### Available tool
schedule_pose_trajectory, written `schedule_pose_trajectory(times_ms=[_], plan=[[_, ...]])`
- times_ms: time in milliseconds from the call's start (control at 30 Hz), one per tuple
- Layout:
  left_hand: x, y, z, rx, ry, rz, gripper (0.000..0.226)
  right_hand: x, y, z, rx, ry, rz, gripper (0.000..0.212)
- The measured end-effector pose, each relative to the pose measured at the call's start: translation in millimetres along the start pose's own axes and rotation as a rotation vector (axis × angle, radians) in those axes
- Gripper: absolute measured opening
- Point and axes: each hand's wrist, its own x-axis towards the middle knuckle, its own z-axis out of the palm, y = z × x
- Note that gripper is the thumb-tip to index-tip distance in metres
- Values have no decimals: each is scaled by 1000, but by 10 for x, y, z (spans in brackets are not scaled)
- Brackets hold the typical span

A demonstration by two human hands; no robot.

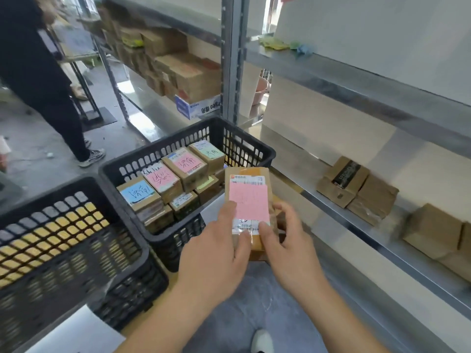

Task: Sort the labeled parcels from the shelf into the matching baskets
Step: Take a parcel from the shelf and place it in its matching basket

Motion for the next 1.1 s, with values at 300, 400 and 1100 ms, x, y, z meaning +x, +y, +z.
schedule_pose_trajectory(times_ms=[300, 400, 1100], plan=[[271, -300, -86, 112, 19, -170, 67, 499, -142, 387, -26, -147, -53, 37], [485, -359, -59, 142, 24, -224, 69, 843, -122, 489, 45, -183, -32, 39], [1107, -1272, -67, 347, 137, -703, 69, 2283, -357, 1453, 4, -586, -136, 43]])
